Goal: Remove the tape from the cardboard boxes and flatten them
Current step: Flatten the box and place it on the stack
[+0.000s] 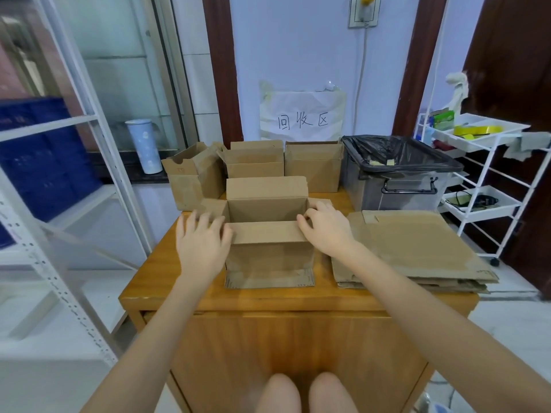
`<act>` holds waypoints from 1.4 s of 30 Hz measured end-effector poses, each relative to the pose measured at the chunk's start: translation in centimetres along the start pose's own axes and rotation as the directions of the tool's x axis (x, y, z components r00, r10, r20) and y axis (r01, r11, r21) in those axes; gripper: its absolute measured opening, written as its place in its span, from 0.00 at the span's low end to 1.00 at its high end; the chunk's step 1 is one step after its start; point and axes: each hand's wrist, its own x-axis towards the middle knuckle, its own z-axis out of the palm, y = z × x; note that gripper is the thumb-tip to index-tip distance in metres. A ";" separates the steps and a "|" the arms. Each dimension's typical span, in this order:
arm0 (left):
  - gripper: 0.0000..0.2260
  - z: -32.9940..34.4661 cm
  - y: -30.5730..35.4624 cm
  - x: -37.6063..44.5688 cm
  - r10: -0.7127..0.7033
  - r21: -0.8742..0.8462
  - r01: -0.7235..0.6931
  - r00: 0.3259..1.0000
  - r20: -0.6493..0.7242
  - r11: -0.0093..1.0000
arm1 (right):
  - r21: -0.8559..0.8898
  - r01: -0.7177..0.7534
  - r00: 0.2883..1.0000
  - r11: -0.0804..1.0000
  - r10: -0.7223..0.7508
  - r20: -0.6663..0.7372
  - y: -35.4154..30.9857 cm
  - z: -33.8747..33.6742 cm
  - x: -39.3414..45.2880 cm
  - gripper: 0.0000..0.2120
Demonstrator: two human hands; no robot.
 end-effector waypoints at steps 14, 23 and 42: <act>0.21 0.4 -1.7 -1.7 -0.160 -0.450 0.142 0.987 -0.001 0.882 | 0.223 0.037 0.974 0.974 0.015 -0.226 1.2 0.4 -0.2 0.19; 0.24 1.5 -1.6 -4.0 -0.352 -0.728 0.443 0.890 0.288 0.524 | 0.691 -0.119 0.889 0.713 0.386 -0.246 1.9 2.5 -3.9 0.21; 0.22 -0.9 1.5 -3.4 -0.308 -0.810 0.470 0.875 0.374 0.351 | 0.806 -0.211 0.946 0.553 0.323 0.026 -1.1 2.5 -4.5 0.22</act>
